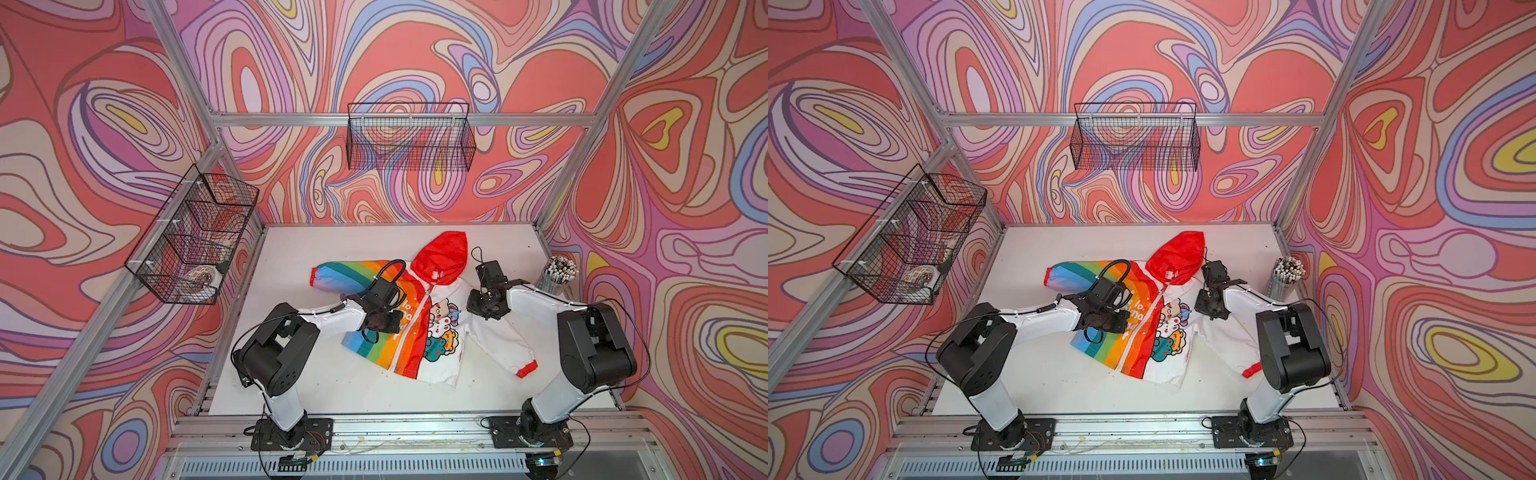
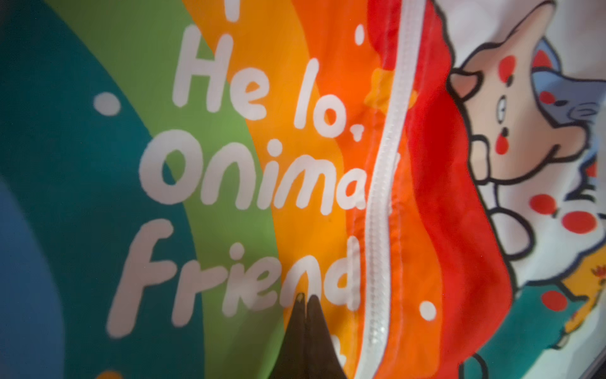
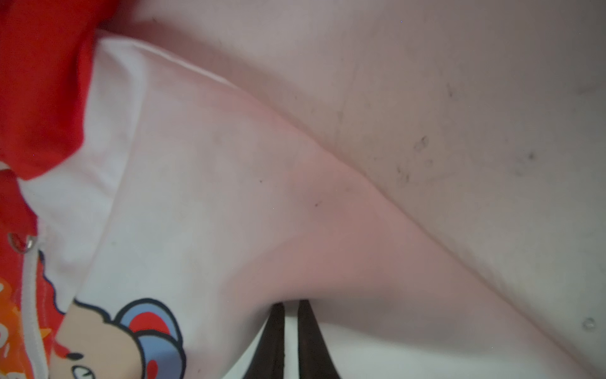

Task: Unzip the jacket
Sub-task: Flatten out the jacket at the center of the board.

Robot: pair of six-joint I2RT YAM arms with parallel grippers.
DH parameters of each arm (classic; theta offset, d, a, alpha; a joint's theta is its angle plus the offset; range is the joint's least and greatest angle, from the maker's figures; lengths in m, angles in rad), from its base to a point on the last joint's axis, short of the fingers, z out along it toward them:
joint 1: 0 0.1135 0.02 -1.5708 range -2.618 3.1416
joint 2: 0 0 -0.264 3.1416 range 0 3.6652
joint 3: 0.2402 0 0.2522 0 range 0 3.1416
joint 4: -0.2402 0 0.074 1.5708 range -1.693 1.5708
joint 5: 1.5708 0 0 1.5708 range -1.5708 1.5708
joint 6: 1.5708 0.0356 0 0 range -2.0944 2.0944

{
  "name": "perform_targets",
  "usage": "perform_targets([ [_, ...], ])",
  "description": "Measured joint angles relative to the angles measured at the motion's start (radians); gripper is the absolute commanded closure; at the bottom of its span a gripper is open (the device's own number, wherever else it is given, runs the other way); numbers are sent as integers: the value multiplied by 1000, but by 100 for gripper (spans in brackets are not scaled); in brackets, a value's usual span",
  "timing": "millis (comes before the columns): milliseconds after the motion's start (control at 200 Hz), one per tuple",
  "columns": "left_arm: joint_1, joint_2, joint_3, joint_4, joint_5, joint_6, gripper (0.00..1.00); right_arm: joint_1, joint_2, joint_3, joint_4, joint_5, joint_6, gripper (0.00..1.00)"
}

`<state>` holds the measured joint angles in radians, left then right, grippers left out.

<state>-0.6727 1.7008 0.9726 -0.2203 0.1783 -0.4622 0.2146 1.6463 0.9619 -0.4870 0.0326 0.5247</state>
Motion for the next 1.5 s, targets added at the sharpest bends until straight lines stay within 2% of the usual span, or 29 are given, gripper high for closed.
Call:
perform_targets([
  [175,8,-179,-15,-15,-76,3,60,16,-148,1,1,5,-36,89],
  [340,55,-171,-11,-40,-116,9,42,145,-244,-13,1,0,-15,81],
  [416,87,-138,-13,-54,-131,9,41,217,-261,-54,-3,-1,21,73],
  [541,128,-92,-18,-68,-149,10,33,300,-271,-121,-29,-5,81,49],
  [626,132,-59,-17,-83,-177,15,27,340,-268,-135,-64,11,126,37],
  [731,130,-37,-17,-121,-233,16,17,368,-267,-138,-98,43,159,30],
  [816,131,-37,-17,-148,-279,16,16,370,-267,-143,-112,55,178,29],
  [971,135,-36,-17,-174,-311,16,21,369,-257,-158,-110,43,203,36],
  [1147,136,-23,-19,-175,-307,13,36,369,-217,-169,-98,32,216,55],
  [1337,136,-14,-49,-163,-268,5,64,369,-199,-171,-87,36,217,81],
  [1427,136,-14,-53,-148,-260,-2,85,369,-180,-163,-89,44,200,88],
  [1502,138,-18,-61,-135,-253,-7,96,369,-160,-148,-92,58,189,93],
])
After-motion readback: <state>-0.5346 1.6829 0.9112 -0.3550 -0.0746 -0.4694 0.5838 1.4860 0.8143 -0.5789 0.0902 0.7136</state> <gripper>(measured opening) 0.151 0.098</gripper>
